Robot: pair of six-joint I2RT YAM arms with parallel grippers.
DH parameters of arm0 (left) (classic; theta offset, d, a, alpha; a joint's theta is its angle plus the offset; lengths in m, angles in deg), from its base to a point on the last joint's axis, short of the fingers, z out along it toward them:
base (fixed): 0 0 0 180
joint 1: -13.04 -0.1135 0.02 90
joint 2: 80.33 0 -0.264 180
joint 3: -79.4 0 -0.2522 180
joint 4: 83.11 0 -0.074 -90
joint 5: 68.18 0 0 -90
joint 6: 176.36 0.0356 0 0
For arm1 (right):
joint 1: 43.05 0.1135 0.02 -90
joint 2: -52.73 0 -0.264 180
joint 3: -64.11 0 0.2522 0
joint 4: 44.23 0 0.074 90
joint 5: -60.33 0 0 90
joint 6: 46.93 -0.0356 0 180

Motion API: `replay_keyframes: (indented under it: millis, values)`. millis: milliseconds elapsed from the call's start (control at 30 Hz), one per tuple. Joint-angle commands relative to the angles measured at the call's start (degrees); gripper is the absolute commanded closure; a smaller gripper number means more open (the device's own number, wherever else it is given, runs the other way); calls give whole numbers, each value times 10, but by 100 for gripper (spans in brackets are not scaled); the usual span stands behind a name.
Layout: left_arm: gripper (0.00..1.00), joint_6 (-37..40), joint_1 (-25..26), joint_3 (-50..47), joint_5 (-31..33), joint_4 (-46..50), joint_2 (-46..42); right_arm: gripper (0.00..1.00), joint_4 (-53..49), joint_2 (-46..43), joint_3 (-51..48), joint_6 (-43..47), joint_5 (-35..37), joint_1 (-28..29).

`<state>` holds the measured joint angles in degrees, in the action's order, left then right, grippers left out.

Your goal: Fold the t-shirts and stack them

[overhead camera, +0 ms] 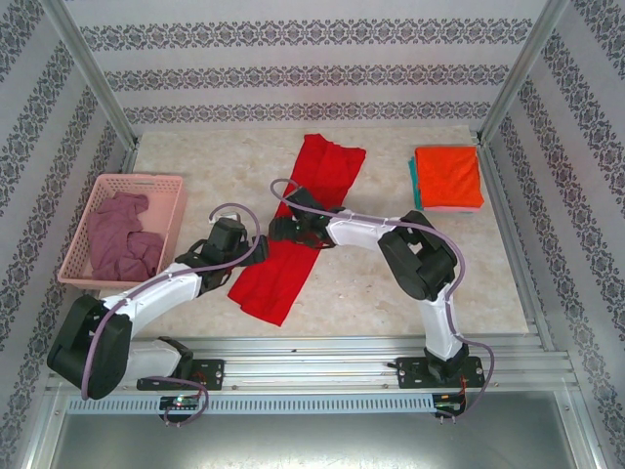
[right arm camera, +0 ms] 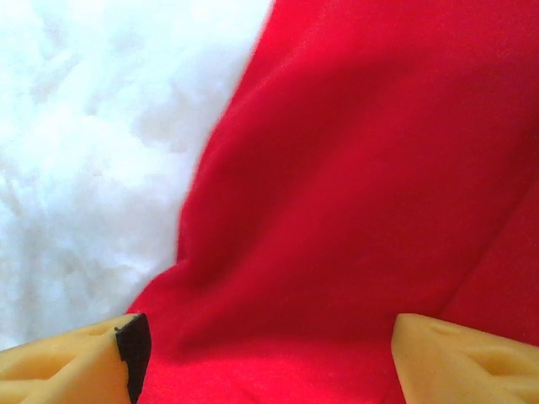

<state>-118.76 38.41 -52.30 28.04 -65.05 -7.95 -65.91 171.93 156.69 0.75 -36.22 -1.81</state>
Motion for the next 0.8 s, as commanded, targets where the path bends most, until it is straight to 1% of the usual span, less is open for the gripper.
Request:
replay_keyframes:
  millis: [0, 133, 233, 333, 400, 500, 633, 733, 767]
  values:
    - [0, -20, -6, -19, -3, -43, -6, 24, -34, 10, -28, -6, 0, -34]
    - [0, -23, -6, -29, -12, -76, -9, 24, -57, 2, -38, 17, 8, -75]
    - [0, -23, -6, -21, -9, -79, -5, 24, -73, -1, -36, 40, 8, -105]
    - [0, -22, -6, -14, -18, -97, 8, 25, -86, -15, -30, 73, -13, -131]
    - [0, -25, -6, -7, -32, -113, 26, 25, -84, -40, -31, 109, -26, -143]
    - [0, -20, -6, 9, -54, -128, 57, 24, -76, -97, -44, 194, -34, -141]
    - [0, -1, -10, 36, -78, -120, 83, 20, -80, -188, -78, 316, -31, -124]
    - [0, 7, -18, 33, -104, -159, 92, 13, -118, -244, -93, 428, -17, -103]
    - [0, 9, -21, 35, -115, -173, 98, 10, -142, -262, -98, 481, -12, -92]
